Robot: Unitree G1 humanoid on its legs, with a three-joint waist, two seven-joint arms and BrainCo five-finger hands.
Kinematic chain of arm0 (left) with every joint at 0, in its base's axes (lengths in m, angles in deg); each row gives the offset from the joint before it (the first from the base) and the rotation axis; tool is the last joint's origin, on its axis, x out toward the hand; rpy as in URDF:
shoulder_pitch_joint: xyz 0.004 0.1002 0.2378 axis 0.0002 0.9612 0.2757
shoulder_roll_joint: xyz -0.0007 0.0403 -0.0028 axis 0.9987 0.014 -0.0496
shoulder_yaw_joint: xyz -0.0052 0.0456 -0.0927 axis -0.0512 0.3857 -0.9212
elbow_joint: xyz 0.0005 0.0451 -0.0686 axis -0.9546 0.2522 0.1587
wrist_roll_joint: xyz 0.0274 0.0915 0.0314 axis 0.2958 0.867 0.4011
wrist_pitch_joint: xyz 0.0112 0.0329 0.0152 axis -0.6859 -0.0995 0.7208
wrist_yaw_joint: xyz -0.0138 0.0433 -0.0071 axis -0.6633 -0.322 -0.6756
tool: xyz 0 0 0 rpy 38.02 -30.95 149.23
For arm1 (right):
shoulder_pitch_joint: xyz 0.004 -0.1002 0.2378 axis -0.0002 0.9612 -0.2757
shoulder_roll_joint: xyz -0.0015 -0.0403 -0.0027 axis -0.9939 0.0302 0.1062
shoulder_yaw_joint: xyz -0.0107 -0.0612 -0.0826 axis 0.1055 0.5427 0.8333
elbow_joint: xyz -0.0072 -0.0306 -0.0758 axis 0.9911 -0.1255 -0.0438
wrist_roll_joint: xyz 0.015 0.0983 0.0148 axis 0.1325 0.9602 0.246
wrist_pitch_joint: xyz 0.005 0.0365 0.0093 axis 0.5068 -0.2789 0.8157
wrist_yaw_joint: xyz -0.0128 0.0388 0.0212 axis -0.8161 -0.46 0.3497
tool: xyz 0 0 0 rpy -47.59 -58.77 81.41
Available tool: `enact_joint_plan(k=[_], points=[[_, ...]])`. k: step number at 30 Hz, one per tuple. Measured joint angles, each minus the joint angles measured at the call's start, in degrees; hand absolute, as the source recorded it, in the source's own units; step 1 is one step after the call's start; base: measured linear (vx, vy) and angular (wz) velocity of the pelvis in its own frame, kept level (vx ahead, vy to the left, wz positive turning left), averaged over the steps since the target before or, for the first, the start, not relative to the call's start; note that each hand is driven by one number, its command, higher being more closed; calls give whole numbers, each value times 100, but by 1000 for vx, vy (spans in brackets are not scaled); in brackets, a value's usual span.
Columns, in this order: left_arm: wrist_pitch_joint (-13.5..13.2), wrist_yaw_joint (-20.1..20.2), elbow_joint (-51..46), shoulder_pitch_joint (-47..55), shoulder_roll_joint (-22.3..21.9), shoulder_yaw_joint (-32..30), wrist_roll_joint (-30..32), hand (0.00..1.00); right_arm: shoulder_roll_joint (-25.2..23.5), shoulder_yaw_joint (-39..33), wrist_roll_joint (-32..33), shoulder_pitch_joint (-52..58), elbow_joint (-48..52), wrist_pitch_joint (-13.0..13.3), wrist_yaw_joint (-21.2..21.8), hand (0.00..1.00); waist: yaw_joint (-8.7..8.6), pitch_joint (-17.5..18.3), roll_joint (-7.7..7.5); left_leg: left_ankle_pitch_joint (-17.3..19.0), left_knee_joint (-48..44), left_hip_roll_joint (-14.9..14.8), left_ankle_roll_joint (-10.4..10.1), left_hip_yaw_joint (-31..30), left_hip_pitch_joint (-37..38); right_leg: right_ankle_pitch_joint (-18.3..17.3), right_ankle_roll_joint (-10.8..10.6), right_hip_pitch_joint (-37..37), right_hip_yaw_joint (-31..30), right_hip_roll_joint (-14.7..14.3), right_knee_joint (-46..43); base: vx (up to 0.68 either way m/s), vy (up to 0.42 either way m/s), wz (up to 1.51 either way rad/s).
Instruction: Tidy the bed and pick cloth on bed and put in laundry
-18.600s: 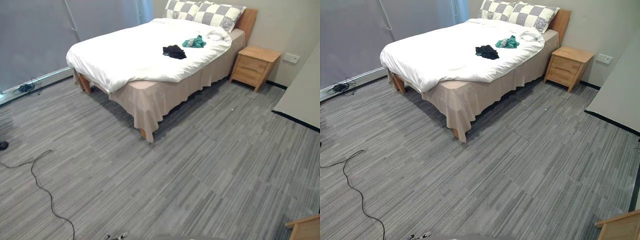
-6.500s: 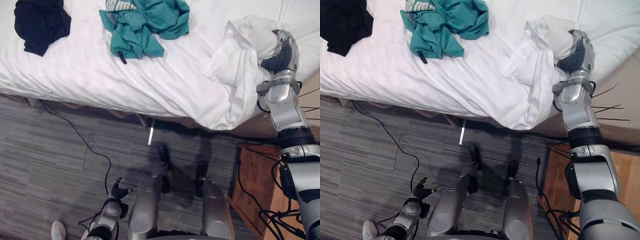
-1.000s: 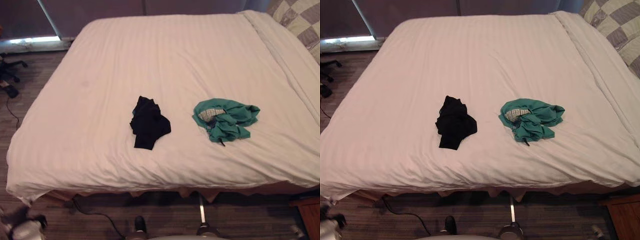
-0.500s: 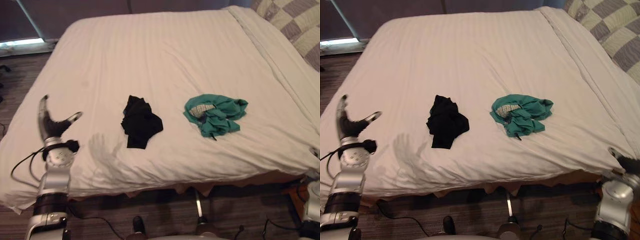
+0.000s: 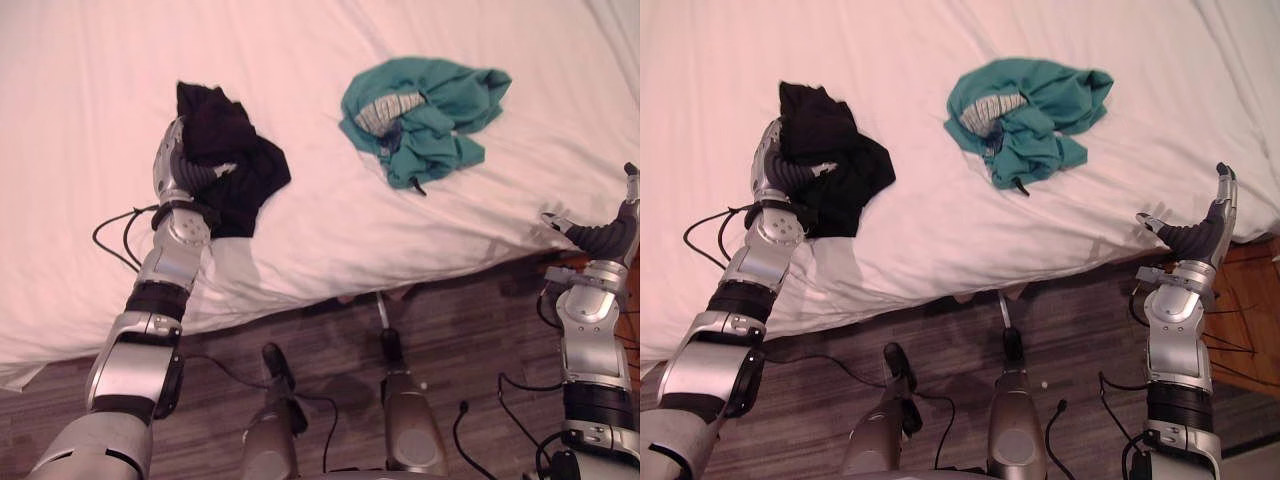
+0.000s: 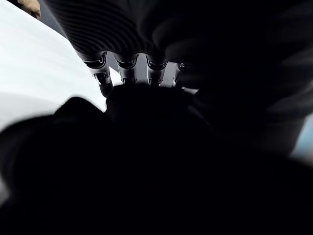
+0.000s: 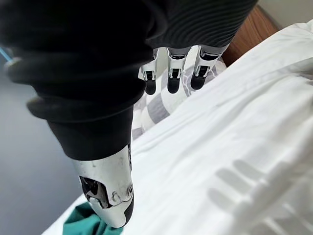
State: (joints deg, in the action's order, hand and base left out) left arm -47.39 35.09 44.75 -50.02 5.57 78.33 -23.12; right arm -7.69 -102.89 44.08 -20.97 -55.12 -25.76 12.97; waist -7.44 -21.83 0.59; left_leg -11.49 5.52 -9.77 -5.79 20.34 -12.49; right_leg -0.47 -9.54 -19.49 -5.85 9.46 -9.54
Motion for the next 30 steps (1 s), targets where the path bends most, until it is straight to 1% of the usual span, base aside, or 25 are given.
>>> enact_joint_plan(k=[2,4,6,7,10,12,13,14,15,16,17,18,20,21,22,23,24,25,26,28,29,30], points=[[20,11,284,-209,-4,8,127,100,15,0,-21,-54,1,1,-1,0,1,-144,-6,-19,0,-13,-3,25,-32,26,-2,-52,-39,-21,-3,-14,-15,-8],[20,7,377,-417,-4,26,247,100,129,-4,-28,-108,1,-1,0,0,5,-257,-2,-52,0,-20,16,19,-91,32,-8,-111,-40,-25,-32,0,0,0],[-5,18,489,-577,18,93,442,100,295,-7,-28,-202,1,-2,-1,0,49,-285,-7,-62,0,-17,29,21,-153,33,-10,-201,-43,-25,-84,-10,-8,2],[-16,110,538,-650,40,105,503,100,399,-7,-26,-348,0,-6,-2,0,49,-285,-7,-78,1,-17,49,21,-217,33,-11,-268,-36,-23,-117,-14,-13,8],[-82,214,524,-695,10,178,600,100,688,28,2,-997,-23,-7,-11,0,86,-286,-6,-88,4,-18,60,24,-336,44,-31,-395,-35,-18,-157,-10,-8,4],[-144,232,275,-582,-7,320,590,100,922,161,11,-1354,-32,-8,-26,0,191,-286,-4,-87,6,-20,60,20,-346,46,-41,-402,-28,-17,-164,7,-8,2],[-166,235,-54,-373,-16,429,573,100,1105,321,20,-1558,-47,-8,-25,0,203,-286,-3,-88,7,-19,60,7,-354,38,-51,-402,-6,-9,-173,30,-19,14],[-270,237,-424,-50,3,451,494,100,1294,514,37,-1818,-117,-5,-22,0,236,-290,21,-105,6,-9,65,-69,-388,21,-74,-396,77,19,-192,40,-20,21],[-318,239,-564,86,-14,455,409,100,1372,588,52,-1921,-171,-4,-22,0,233,-299,37,-123,6,-1,57,-117,-404,8,-88,-398,109,31,-222,59,-21,32],[-431,240,-890,422,-76,455,243,100,1531,734,57,-2143,-342,-4,-14,0,239,-312,60,-128,5,19,51,-181,-428,-35,-115,-395,153,60,-267,73,-21,30],[-564,245,-1297,820,-155,456,68,100,1724,917,64,-2392,-596,-5,-2,0,294,-332,98,-136,3,38,43,-252,-451,-51,-128,-395,202,80,-299,90,-25,38],[-784,280,-1848,1372,-266,453,-206,100,1998,1152,89,-2737,-1003,-11,22,0,381,-375,185,-151,1,56,21,-342,-477,-61,-130,-385,281,106,-342,87,-22,31],[-937,388,-2421,1990,-310,393,-449,100,2173,1381,155,-3084,-1440,-20,93,0,480,-387,259,-156,0,79,15,-429,-498,-84,-122,-375,331,132,-351,78,-23,27],[-1061,507,-2886,2599,-421,314,-689,100,2357,1569,176,-3361,-1820,-28,154,0,518,-380,407,-174,0,85,-10,-545,-567,-85,-121,-364,445,147,-351,57,-23,29],[-1089,529,-3039,2807,-469,275,-754,100,2423,1618,176,-3429,-1935,-31,180,0,523,-383,451,-185,0,87,-26,-603,-592,-85,-121,-364,473,153,-351,72,-36,38],[-1164,630,-3363,3317,-595,138,-1020,100,2534,1737,175,-3596,-2213,-54,252,0,592,-379,557,-197,0,86,-35,-660,-653,-95,-103,-364,568,157,-348,35,-25,28],[-1208,657,-3489,3600,-669,81,-1175,100,2582,1778,175,-3663,-2371,-66,254,0,637,-377,631,-218,0,84,-38,-721,-693,-99,-97,-364,614,158,-348,43,-43,34],[-1261,719,-3600,3941,-772,17,-1349,100,2651,1794,175,-3718,-2614,-71,257,0,717,-385,729,-257,0,84,-93,-816,-744,-101,-94,-362,695,165,-348,13,-44,38],[-1262,783,-3669,4277,-875,-88,-1592,100,2712,1865,176,-3768,-2887,-85,300,0,779,-381,844,-286,0,84,-80,-942,-824,-120,-73,-363,794,166,-349,3,-42,37],[-1253,838,-3680,4670,-962,-280,-1845,100,2715,1961,205,-3770,-3264,-101,408,0,850,-385,941,-327,1,90,-47,-1057,-922,-226,-53,-370,926,177,-384,-20,-36,43],[-1194,857,-3668,4858,-973,-365,-1950,100,2714,2019,241,-3768,-3554,-103,494,100,868,-412,1007,-362,3,92,-17,-1188,-981,-304,-35,-393,1049,185,-506,-28,-39,47],[-1158,861,-3660,4920,-972,-373,-2007,100,2714,2029,282,-3769,-3701,-100,511,100,880,-425,1035,-367,5,93,-11,-1246,-998,-350,-14,-399,1088,188,-576,-34,-37,43]])
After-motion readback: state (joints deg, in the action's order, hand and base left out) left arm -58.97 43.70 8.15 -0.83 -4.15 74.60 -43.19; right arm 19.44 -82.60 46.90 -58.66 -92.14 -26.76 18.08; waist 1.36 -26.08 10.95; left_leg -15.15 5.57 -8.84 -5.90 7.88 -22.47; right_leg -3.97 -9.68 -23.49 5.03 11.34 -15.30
